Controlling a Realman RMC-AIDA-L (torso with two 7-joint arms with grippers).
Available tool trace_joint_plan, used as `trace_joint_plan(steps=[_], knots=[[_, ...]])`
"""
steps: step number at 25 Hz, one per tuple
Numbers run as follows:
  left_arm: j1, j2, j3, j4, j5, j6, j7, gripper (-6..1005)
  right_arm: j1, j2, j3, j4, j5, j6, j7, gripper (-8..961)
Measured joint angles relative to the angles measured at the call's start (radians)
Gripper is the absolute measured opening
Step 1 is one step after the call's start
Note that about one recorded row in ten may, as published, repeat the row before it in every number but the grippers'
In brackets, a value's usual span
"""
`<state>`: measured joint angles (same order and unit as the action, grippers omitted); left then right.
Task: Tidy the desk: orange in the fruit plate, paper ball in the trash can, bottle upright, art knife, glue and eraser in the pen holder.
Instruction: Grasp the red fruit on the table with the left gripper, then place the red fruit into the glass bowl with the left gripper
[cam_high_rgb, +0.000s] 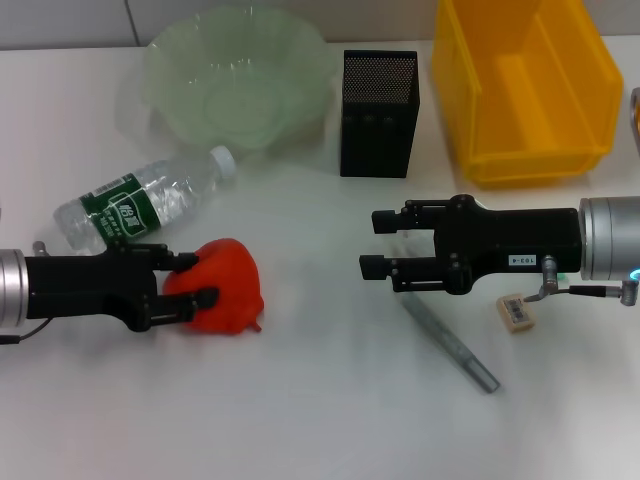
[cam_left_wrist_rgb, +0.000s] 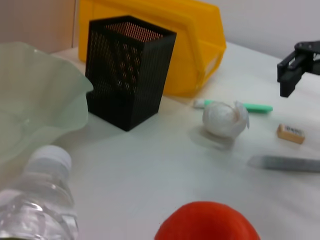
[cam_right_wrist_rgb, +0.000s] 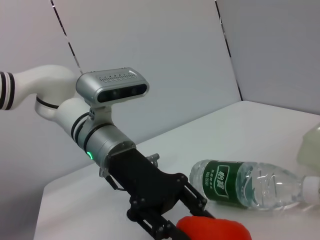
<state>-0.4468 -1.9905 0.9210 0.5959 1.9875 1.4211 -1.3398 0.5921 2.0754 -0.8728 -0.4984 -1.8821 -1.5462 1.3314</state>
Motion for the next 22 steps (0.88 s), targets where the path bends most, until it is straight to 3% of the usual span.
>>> trace_joint_plan(steps=[4, 9, 14, 22], knots=[[-0.004, -0.008, -0.003, 0.01, 0.027, 0.003, -0.008, 660, 0.0, 0.0, 0.0, 0.001, 0.0, 0.0, 0.0, 664], [-0.004, -0.011, -0.007, 0.016, 0.025, 0.013, -0.009, 418, 0.0, 0.0, 0.0, 0.001, 0.0, 0.0, 0.0, 663], [-0.004, -0.011, -0.007, 0.025, 0.025, 0.02, -0.01, 254, 0.001, 0.0, 0.0, 0.001, 0.0, 0.0, 0.0, 661], [-0.004, -0.011, -0.007, 0.026, 0.024, 0.028, -0.01, 182, 0.0, 0.0, 0.0, 0.001, 0.0, 0.0, 0.0, 659]])
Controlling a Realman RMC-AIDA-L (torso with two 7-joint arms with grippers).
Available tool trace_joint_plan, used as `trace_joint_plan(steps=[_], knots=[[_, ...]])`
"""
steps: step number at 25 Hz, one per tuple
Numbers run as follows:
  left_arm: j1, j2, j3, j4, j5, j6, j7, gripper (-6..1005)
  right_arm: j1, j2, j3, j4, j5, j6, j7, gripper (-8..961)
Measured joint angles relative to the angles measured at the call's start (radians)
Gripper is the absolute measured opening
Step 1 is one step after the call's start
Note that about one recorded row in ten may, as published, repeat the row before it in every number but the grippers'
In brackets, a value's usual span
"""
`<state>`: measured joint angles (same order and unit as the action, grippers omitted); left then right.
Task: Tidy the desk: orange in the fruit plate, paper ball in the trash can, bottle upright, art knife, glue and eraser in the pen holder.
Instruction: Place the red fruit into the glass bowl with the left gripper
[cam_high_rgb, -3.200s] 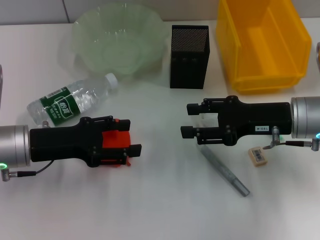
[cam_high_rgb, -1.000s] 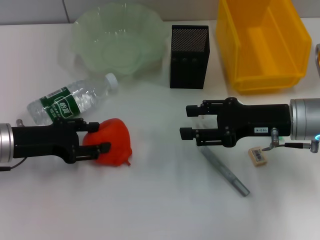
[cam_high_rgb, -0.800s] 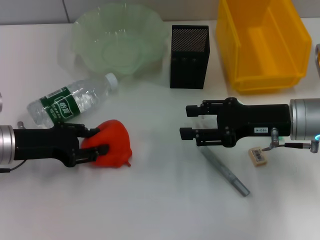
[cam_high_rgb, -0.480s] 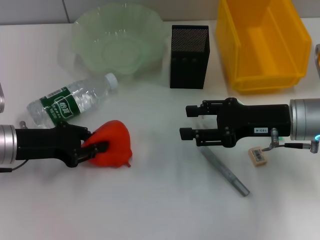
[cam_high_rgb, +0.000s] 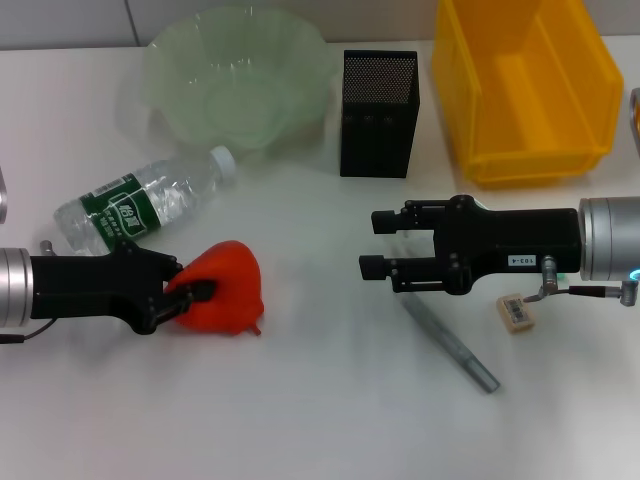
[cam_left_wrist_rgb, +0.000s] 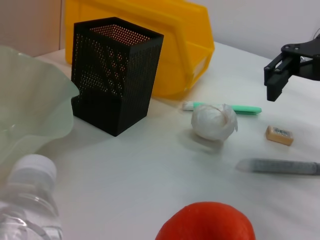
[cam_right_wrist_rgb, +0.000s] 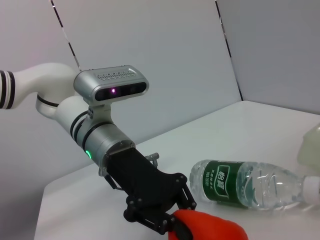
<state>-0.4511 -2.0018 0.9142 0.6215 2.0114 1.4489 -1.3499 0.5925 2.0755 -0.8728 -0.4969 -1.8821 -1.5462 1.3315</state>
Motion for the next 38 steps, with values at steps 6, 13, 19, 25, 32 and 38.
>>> trace_joint_plan(steps=[6, 13, 19, 25, 32, 38], knots=[[0.0, 0.004, -0.01, 0.0, -0.007, 0.018, 0.0, 134, 0.0, 0.0, 0.0, 0.0, 0.0, 0.0, 0.0, 657], [0.0, 0.003, -0.07, 0.003, -0.009, 0.072, 0.006, 102, -0.002, 0.0, 0.0, 0.0, 0.0, -0.002, 0.0, 655], [-0.003, -0.005, -0.103, 0.032, -0.013, 0.116, 0.0, 90, -0.004, 0.0, 0.0, -0.001, 0.0, -0.003, 0.0, 653], [-0.007, -0.011, -0.103, 0.038, -0.027, 0.119, 0.0, 93, -0.005, 0.0, 0.0, -0.003, 0.0, -0.004, 0.0, 651], [-0.01, -0.012, -0.103, 0.039, -0.039, 0.12, 0.0, 96, -0.007, 0.0, 0.0, -0.001, 0.0, -0.003, 0.0, 649], [-0.034, -0.018, -0.103, 0.054, -0.12, 0.123, 0.007, 99, -0.007, 0.0, 0.0, -0.002, 0.0, -0.001, -0.001, 647]])
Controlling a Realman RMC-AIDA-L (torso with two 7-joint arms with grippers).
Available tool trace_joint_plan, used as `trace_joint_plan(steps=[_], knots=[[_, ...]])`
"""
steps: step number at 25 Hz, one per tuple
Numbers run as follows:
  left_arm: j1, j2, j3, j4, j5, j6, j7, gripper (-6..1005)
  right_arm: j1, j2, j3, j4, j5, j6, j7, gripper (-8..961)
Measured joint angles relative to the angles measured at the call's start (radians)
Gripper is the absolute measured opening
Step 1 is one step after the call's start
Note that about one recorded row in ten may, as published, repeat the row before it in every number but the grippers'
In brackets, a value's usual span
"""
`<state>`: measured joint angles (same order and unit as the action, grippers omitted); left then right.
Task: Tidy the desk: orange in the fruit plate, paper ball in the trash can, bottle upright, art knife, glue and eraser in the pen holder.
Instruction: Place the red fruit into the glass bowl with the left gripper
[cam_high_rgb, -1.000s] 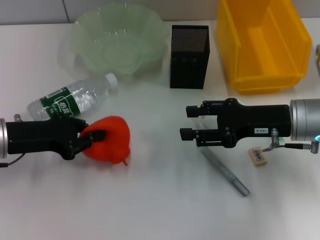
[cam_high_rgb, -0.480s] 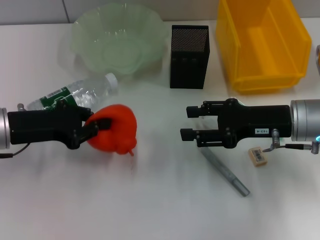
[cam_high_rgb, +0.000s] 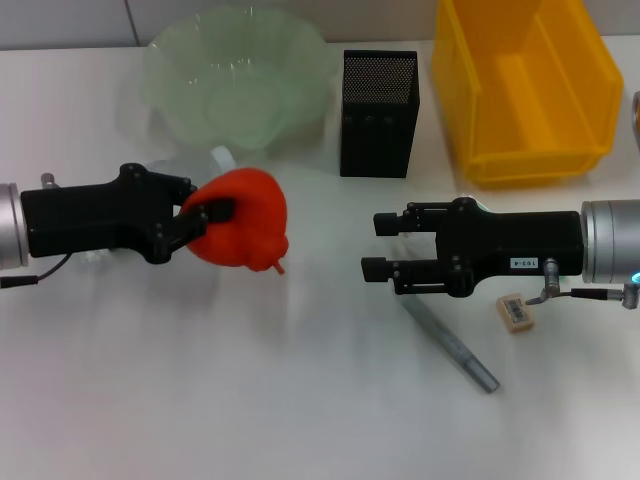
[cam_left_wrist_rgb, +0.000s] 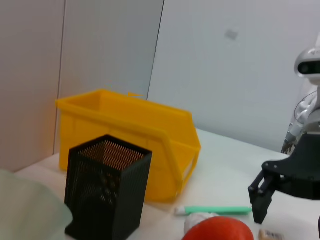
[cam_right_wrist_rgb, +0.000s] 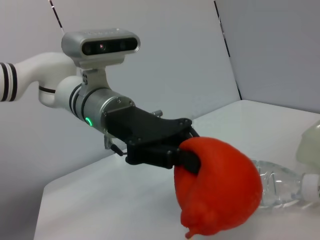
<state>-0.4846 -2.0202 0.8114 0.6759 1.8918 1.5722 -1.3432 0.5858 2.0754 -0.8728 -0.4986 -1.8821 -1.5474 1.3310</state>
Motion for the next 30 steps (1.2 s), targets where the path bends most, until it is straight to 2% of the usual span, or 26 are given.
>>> trace_joint_plan(steps=[13, 15, 23, 24, 30], knots=[[-0.028, -0.009, 0.0, 0.001, -0.07, -0.015, 0.023, 106, -0.004, 0.001, 0.004, 0.003, 0.006, -0.004, 0.0, 643], [-0.028, -0.018, 0.0, 0.001, -0.114, -0.038, 0.062, 107, -0.004, 0.001, 0.003, 0.003, 0.006, -0.004, 0.0, 642], [-0.028, -0.022, -0.001, 0.001, -0.137, -0.054, 0.078, 111, -0.013, 0.002, 0.01, 0.005, 0.007, -0.004, 0.0, 640], [-0.028, -0.033, -0.002, 0.001, -0.199, -0.107, 0.117, 111, -0.016, 0.002, 0.011, 0.005, 0.009, -0.005, 0.0, 640], [-0.028, -0.04, -0.002, -0.001, -0.228, -0.136, 0.145, 114, -0.017, 0.002, 0.011, 0.005, 0.01, 0.0, 0.0, 638]])
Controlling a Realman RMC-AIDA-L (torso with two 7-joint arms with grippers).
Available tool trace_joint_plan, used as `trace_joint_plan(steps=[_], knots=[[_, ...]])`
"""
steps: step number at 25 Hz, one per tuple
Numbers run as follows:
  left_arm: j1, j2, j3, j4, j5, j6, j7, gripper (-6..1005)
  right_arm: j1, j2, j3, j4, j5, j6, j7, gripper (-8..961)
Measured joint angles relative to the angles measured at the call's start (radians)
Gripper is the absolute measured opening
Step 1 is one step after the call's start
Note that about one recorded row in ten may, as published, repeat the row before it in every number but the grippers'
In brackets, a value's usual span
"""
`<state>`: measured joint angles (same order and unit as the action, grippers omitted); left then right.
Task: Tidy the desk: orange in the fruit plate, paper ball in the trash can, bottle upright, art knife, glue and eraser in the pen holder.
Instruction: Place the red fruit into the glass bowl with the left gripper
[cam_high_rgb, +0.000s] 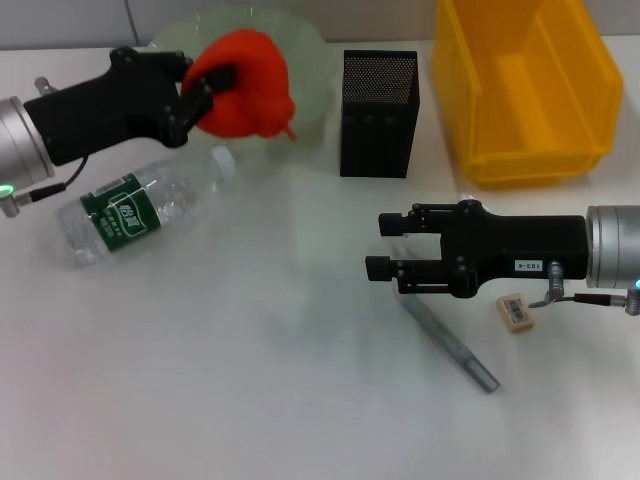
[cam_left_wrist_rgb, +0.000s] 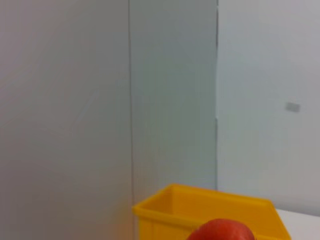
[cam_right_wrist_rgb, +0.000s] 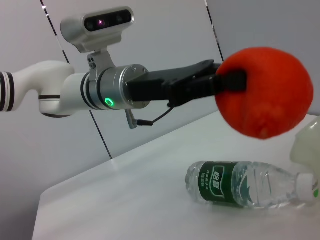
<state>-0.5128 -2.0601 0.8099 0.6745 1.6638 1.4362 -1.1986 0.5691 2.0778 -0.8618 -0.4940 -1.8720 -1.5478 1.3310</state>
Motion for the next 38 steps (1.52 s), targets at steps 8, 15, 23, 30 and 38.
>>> trace_joint_plan(steps=[8, 15, 23, 30, 38], knots=[[-0.036, -0.005, 0.0, -0.051, -0.082, -0.107, 0.065, 118, 0.0, 0.001, 0.001, 0.0, 0.006, 0.002, 0.0, 635], [-0.097, -0.006, 0.0, -0.13, -0.16, -0.274, 0.134, 122, 0.0, 0.001, 0.001, 0.0, 0.026, 0.003, -0.001, 633], [-0.138, -0.006, 0.0, -0.178, -0.212, -0.412, 0.187, 126, 0.0, 0.001, 0.002, 0.0, 0.03, 0.005, -0.003, 631], [-0.165, -0.008, 0.004, -0.207, -0.242, -0.503, 0.228, 130, 0.0, 0.001, 0.003, 0.0, 0.032, 0.014, -0.002, 629], [-0.21, -0.01, 0.009, -0.255, -0.247, -0.589, 0.297, 134, 0.001, 0.001, 0.003, 0.002, 0.032, 0.016, -0.001, 626]])
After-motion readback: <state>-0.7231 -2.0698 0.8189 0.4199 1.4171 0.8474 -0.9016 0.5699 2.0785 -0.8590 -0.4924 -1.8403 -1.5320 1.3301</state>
